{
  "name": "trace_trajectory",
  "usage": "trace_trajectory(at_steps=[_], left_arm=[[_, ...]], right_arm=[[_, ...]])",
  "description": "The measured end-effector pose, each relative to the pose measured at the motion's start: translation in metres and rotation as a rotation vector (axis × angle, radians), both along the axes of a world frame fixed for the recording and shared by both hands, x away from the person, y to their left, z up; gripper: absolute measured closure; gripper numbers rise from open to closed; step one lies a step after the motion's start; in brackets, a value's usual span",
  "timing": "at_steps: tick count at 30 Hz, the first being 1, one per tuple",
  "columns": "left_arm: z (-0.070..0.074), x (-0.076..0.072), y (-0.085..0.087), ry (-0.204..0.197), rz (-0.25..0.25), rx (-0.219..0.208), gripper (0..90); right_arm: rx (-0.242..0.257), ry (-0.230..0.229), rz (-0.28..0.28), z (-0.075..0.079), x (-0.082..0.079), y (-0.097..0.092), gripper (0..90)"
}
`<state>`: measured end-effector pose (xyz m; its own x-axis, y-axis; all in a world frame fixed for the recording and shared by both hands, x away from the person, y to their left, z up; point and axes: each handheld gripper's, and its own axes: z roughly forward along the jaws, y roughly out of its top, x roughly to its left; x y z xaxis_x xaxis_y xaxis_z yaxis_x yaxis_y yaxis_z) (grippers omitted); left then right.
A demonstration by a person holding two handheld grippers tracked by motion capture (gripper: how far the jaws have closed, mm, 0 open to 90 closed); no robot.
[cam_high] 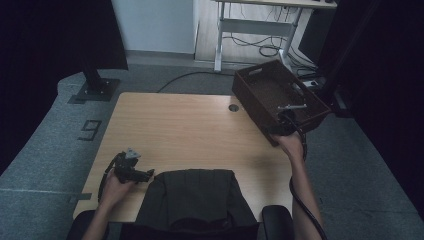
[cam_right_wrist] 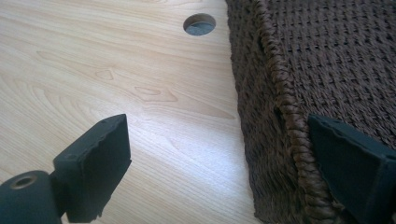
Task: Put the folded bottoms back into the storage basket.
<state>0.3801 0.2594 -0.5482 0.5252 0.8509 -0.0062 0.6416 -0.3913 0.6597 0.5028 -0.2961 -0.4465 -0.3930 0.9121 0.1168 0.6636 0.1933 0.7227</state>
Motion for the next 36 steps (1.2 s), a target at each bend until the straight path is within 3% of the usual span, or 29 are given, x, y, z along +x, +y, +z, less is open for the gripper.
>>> trace_trajectory(at_steps=[7, 11, 15, 21, 24, 28, 36], left_arm=[[0.000, 0.000, 0.000, 0.000, 0.000, 0.000, 0.0], [0.000, 0.000, 0.000, 0.000, 0.004, 0.000, 0.0], [0.000, 0.000, -0.001, 0.001, 0.006, 0.000, 0.0], [0.000, 0.000, -0.001, 0.001, 0.006, 0.000, 0.0], [0.000, 0.000, -0.001, 0.001, 0.006, 0.000, 0.0], [0.000, 0.000, -0.001, 0.001, 0.006, 0.000, 0.0], [0.000, 0.000, -0.001, 0.001, 0.006, -0.001, 0.0]], right_arm=[[-0.012, -0.009, -0.019, 0.002, -0.002, 0.004, 29.3], [-0.012, -0.017, -0.022, 0.002, -0.004, 0.002, 48.4], [0.010, -0.021, -0.004, 0.000, -0.006, 0.004, 62.0], [-0.016, -0.031, -0.010, -0.001, -0.008, 0.010, 76.7], [-0.014, -0.028, 0.000, -0.002, -0.009, 0.014, 77.3], [-0.047, -0.032, 0.003, -0.002, -0.011, 0.021, 77.3], [-0.048, -0.041, 0.000, -0.004, -0.017, 0.024, 77.8]])
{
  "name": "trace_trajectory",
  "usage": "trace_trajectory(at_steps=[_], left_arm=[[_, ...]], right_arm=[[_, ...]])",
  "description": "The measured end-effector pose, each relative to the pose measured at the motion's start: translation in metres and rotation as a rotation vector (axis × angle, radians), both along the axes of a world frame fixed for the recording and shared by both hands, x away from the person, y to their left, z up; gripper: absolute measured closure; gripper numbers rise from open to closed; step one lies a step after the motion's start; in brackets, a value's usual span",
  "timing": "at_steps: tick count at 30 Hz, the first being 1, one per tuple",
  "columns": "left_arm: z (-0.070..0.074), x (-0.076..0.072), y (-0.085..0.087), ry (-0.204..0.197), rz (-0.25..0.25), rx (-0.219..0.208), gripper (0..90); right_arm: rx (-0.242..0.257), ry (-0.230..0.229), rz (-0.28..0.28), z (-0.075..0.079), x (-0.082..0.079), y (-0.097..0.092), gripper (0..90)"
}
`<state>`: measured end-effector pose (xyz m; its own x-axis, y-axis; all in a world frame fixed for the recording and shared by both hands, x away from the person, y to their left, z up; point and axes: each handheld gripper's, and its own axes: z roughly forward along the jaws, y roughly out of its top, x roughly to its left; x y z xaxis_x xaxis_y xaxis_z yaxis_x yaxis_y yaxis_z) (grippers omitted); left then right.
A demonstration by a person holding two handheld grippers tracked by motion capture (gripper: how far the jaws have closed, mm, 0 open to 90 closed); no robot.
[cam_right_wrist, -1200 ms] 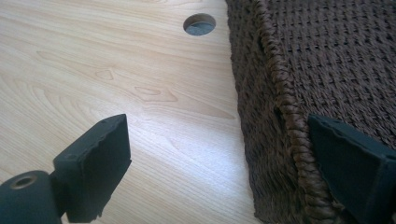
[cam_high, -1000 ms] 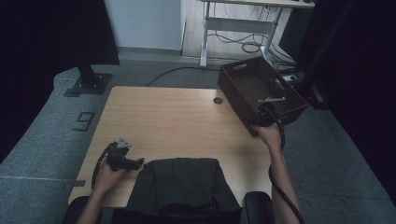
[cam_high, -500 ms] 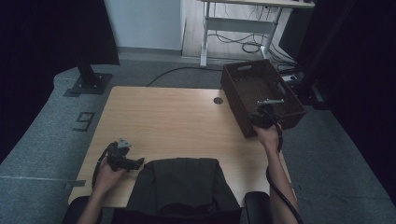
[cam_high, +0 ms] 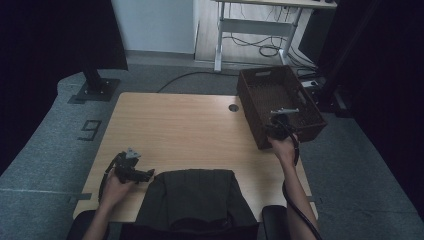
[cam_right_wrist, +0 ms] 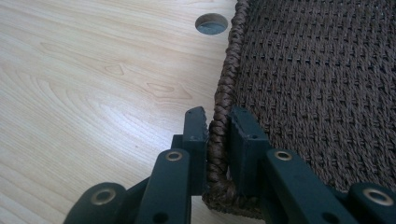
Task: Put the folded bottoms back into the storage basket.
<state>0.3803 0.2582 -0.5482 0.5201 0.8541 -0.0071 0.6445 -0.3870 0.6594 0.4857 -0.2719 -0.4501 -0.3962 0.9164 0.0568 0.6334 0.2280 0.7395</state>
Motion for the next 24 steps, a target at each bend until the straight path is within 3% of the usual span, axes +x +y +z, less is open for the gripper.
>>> trace_trajectory(at_steps=[5, 24], left_arm=[[0.000, 0.000, 0.000, 0.000, 0.000, 0.000, 0.0], [0.000, 0.000, 0.000, 0.000, 0.000, 0.000, 0.0]], right_arm=[[-0.025, -0.007, 0.007, 0.000, -0.006, 0.002, 78.0], [-0.011, -0.011, 0.051, -0.002, -0.029, 0.018, 77.9]])
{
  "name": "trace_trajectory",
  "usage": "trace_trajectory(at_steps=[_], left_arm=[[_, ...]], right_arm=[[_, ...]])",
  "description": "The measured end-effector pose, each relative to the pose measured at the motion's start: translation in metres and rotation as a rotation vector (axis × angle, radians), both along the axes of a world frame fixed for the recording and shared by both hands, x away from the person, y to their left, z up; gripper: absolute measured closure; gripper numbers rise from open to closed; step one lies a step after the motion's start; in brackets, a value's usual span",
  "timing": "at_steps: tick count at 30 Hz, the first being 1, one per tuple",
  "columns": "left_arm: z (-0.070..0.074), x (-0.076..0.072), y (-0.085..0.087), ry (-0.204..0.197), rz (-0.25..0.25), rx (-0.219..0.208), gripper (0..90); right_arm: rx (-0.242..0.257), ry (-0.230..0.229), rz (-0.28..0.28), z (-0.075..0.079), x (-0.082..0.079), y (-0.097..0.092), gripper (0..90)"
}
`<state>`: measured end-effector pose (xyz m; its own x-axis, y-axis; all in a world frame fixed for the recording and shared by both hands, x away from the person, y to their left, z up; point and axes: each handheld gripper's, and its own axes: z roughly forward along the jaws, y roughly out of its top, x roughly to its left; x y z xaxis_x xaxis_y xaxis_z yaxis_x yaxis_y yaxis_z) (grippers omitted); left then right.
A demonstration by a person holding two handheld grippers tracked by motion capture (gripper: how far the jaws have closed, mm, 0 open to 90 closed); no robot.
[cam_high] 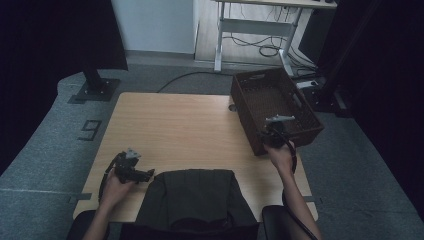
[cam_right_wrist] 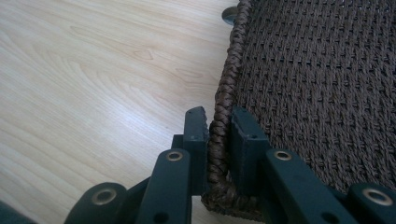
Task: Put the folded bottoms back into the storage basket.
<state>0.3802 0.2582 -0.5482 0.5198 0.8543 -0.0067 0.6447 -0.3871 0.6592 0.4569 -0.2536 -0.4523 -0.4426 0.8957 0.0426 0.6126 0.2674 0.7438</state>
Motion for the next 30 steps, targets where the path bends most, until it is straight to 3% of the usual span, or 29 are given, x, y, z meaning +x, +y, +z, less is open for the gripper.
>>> trace_trajectory(at_steps=[30], left_arm=[[0.000, -0.001, -0.001, -0.001, 0.006, 0.000, 0.0]], right_arm=[[0.026, 0.003, 0.115, -0.001, -0.029, 0.032, 77.3]])
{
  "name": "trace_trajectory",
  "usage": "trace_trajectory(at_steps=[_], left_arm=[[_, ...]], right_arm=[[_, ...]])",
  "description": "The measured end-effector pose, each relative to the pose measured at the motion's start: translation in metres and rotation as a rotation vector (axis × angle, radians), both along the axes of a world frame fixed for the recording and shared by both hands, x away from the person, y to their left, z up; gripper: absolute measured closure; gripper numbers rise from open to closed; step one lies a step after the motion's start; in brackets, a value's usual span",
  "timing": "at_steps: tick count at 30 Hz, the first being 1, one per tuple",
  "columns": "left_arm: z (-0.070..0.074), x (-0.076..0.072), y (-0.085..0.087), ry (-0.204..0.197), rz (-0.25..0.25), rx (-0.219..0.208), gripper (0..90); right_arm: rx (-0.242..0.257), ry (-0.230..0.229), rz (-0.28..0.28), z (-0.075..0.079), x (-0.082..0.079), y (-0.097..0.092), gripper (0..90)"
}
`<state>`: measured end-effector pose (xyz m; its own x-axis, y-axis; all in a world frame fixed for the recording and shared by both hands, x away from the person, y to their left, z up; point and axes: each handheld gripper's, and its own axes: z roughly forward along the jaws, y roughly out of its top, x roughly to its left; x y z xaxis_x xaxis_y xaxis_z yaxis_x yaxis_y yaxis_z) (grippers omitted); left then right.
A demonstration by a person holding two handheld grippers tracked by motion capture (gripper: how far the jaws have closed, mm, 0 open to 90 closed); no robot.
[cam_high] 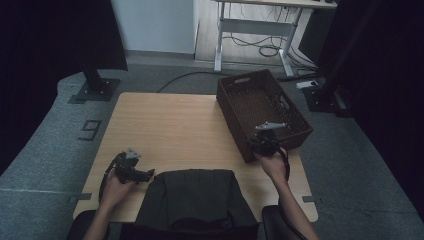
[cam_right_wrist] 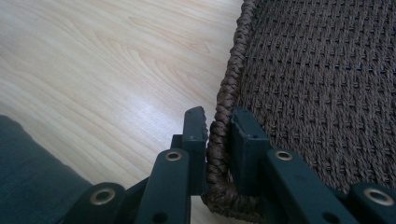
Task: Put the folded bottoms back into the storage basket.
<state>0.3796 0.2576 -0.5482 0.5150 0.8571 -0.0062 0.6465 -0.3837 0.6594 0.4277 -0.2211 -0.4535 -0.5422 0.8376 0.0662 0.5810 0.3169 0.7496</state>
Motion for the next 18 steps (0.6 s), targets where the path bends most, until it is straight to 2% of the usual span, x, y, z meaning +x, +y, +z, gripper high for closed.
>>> trace_trajectory(at_steps=[3, 6, 9, 12, 15, 18], left_arm=[[0.000, 0.000, 0.000, 0.000, 0.000, 0.000, 0.0], [0.000, 0.000, 0.000, 0.000, 0.000, 0.000, 0.0], [0.000, 0.000, 0.000, 0.000, 0.001, 0.000, 0.0], [0.000, 0.000, 0.000, 0.000, 0.001, 0.000, 0.0], [0.000, 0.000, 0.000, 0.000, 0.000, -0.001, 0.0], [0.000, 0.000, 0.000, 0.000, 0.001, 0.000, 0.0]], right_arm=[[-0.003, -0.001, 0.013, 0.000, -0.001, 0.001, 76.9], [0.017, 0.011, 0.024, 0.002, 0.001, -0.003, 74.8], [0.056, 0.025, 0.035, 0.007, 0.002, -0.006, 58.2], [0.069, -0.007, 0.025, 0.015, 0.000, -0.009, 44.0], [0.060, -0.049, -0.033, 0.023, 0.000, -0.015, 31.8], [0.021, -0.068, -0.099, 0.026, 0.002, -0.022, 22.7]])
